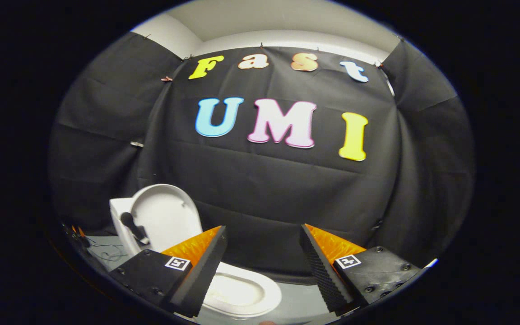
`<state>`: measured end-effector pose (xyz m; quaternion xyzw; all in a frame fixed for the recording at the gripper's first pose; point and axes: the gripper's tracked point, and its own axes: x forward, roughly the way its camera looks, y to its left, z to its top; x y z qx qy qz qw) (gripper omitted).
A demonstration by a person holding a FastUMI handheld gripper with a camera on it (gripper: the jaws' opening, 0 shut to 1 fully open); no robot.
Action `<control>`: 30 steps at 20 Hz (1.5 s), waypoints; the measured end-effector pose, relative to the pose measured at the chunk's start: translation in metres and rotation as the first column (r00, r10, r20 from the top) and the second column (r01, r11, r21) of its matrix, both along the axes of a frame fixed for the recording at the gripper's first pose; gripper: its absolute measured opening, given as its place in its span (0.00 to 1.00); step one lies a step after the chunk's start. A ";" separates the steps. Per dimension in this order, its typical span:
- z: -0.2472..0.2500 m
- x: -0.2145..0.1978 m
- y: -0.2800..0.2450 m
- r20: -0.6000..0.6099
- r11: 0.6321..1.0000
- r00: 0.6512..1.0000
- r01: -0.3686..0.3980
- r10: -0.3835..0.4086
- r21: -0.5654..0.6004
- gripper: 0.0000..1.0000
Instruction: Open the toilet lid.
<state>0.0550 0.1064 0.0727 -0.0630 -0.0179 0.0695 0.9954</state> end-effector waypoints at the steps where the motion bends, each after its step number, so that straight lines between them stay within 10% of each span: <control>1: 0.005 -0.005 -0.012 0.019 1.000 1.000 0.023 -0.023 0.000 1.00; 30: 0.004 -0.023 -0.087 0.079 0.970 0.968 0.235 -0.239 0.053 0.99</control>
